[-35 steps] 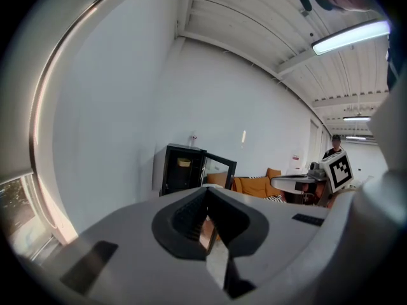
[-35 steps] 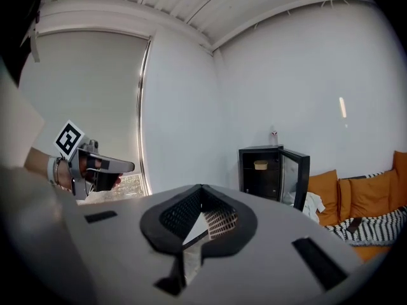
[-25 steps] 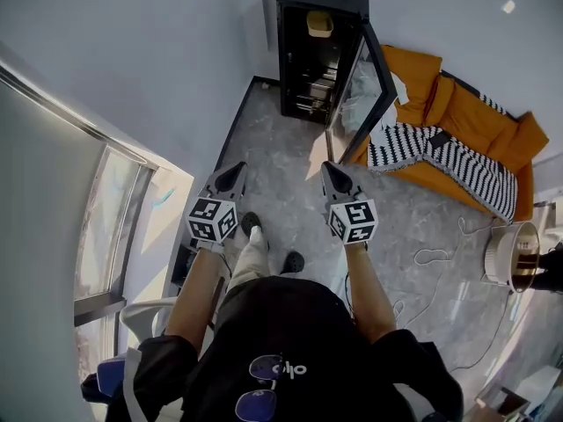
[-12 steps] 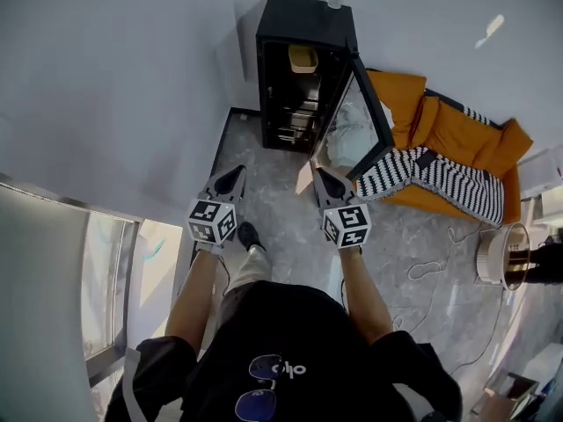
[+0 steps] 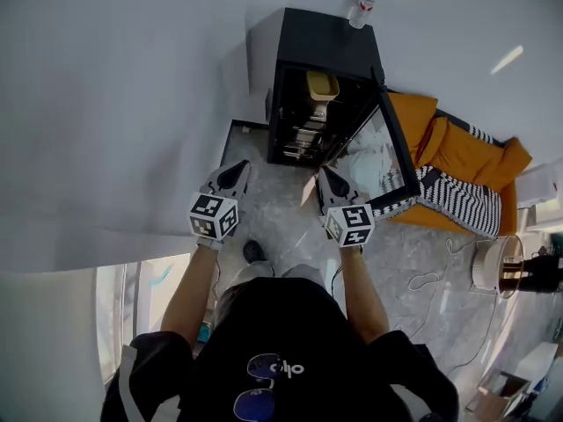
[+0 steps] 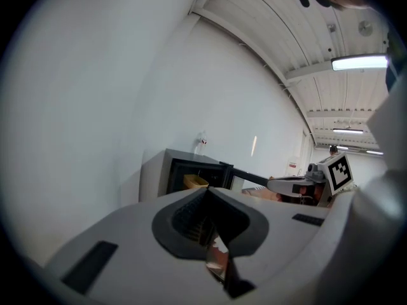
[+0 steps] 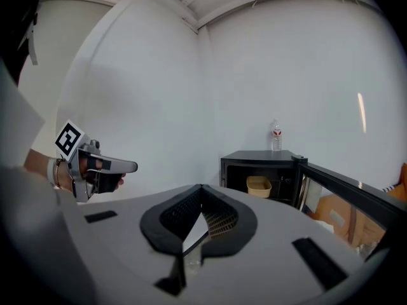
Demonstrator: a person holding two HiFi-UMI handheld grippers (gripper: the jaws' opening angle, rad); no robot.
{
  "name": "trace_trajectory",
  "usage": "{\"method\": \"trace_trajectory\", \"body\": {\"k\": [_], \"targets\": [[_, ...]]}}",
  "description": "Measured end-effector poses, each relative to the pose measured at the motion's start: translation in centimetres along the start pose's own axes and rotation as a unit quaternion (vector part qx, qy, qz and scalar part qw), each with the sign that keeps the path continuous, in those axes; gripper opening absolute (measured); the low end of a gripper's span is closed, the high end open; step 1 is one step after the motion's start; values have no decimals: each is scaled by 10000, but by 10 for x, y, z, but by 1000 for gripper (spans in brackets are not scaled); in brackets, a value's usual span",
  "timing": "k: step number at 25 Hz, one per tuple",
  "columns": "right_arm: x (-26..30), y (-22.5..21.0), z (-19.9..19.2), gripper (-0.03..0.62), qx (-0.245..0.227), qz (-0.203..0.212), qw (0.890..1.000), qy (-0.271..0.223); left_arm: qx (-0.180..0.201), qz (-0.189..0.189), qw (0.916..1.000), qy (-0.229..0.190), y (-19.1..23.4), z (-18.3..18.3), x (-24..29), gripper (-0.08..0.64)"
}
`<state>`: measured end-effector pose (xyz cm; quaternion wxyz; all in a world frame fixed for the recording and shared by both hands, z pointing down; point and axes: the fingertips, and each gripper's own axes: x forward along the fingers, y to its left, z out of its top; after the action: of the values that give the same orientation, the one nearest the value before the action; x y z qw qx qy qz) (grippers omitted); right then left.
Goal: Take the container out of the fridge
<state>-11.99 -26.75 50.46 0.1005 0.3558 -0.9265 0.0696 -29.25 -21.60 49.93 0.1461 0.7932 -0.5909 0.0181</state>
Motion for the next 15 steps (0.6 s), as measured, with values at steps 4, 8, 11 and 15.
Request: {"method": "trace_trajectory", "body": {"k": [4, 8, 11, 15], "targets": [[35, -3, 5, 8, 14, -113, 9999, 19, 57, -172, 9998, 120, 26, 2, 23, 0], [55, -12, 4, 8, 96, -210, 9997, 86, 62, -291, 9993, 213, 42, 4, 45, 0], [71, -27, 3, 8, 146, -307, 9994, 93, 53, -383, 9989, 271, 51, 5, 68, 0], [99, -50, 1, 8, 219, -391, 9989, 102, 120, -515, 9980, 355, 62, 7, 102, 0]]}}
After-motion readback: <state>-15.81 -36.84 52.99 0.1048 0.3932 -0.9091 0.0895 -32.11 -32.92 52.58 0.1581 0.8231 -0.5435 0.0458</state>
